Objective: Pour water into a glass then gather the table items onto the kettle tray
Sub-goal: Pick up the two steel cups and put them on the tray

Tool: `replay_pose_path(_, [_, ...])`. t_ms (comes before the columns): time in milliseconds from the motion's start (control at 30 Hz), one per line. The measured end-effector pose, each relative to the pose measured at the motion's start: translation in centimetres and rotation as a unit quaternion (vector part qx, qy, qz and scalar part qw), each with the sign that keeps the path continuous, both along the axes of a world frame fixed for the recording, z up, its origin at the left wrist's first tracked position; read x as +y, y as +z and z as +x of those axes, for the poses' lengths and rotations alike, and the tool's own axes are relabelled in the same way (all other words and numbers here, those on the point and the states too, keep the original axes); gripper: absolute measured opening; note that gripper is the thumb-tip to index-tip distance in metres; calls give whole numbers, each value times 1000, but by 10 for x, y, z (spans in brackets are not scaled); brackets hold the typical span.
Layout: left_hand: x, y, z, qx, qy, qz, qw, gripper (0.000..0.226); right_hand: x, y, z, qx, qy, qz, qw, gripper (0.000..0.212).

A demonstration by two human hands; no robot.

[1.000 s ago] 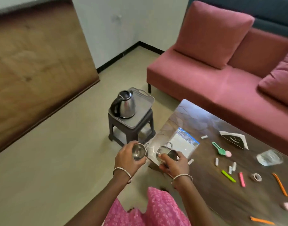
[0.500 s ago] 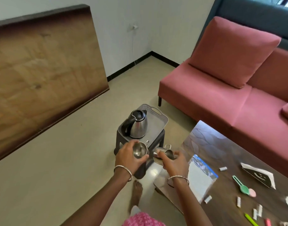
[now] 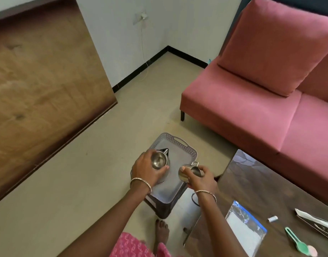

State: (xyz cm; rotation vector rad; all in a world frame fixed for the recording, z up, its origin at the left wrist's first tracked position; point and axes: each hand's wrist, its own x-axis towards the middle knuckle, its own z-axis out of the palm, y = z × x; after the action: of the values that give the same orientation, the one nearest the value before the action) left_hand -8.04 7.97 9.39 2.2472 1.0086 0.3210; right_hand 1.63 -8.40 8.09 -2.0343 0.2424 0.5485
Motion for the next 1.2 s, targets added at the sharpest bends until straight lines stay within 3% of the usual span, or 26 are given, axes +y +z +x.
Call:
replay_pose_path(200, [51, -22, 59, 11, -14, -3, 1000, 64, 42, -21, 46, 69, -76, 33, 994, 55])
replay_pose_path(333, [84, -52, 101, 40, -35, -26, 998, 66, 68, -45, 73, 82, -95, 20, 992, 49])
replay_pose_path(633, [139, -141, 167, 144, -106, -47, 983, 67, 133, -120, 121, 109, -62, -108, 986, 55])
replay_pose_path(767, [147, -179, 178, 206, -150, -20, 967, 70, 152, -155, 126, 115, -30, -134, 984, 64])
replay_pose_path(933, [148, -214, 186, 245, -186, -8, 951, 76, 173, -181, 130, 122, -16, -173, 977, 57])
replay_pose_path(1200, [138, -239, 202, 289, -246, 62, 923, 82, 182, -215, 140, 115, 24, -213, 970, 64])
